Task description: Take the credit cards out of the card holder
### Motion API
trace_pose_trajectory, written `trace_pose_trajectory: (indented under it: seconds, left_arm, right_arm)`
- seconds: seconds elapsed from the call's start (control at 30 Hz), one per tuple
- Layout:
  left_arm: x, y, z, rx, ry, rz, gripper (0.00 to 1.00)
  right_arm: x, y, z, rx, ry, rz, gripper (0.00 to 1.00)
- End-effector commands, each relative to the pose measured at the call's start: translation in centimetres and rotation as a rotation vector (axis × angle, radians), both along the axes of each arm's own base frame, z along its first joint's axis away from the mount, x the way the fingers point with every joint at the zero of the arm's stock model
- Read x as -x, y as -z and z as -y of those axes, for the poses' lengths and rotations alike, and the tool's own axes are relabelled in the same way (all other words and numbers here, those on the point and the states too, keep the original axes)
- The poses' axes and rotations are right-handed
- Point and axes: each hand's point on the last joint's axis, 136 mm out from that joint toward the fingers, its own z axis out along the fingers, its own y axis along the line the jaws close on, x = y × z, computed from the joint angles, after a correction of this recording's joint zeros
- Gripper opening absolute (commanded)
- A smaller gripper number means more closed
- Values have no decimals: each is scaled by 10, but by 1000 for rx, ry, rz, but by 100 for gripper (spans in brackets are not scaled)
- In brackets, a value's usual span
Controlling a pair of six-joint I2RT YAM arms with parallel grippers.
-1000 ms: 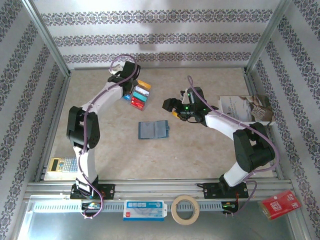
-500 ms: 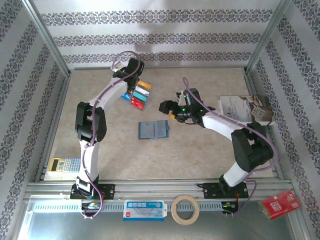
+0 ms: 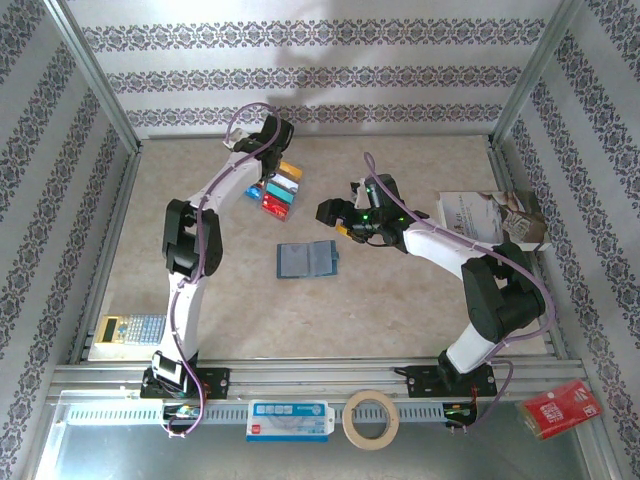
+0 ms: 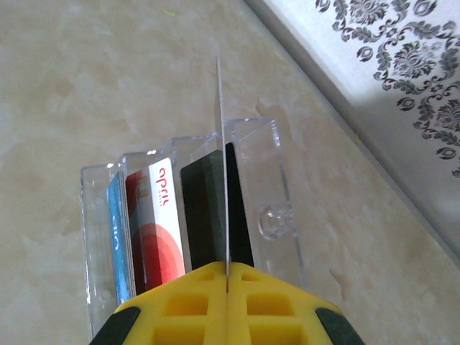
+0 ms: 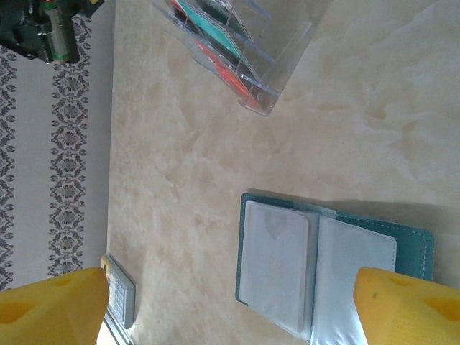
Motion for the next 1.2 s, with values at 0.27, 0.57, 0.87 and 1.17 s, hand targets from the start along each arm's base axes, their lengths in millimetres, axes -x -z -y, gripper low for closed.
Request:
trace_pose_trajectory:
  seconds: [0.27, 0.57, 0.87, 1.17]
  left_arm:
    - [-1, 15, 9, 55, -23, -35, 0]
    - [8, 8, 16, 24, -6, -46, 0]
    - [10, 8, 16, -7, -15, -44, 0]
    - [2, 10, 15, -47, 8, -44, 0]
  right_arm:
    - [-4, -17, 5, -12, -10, 36, 88]
    - [-4, -11, 3, -16, -13, 17, 87]
    - [-2, -10, 3, -16, -16, 11, 87]
    - [-2, -11, 3, -17, -16, 16, 87]
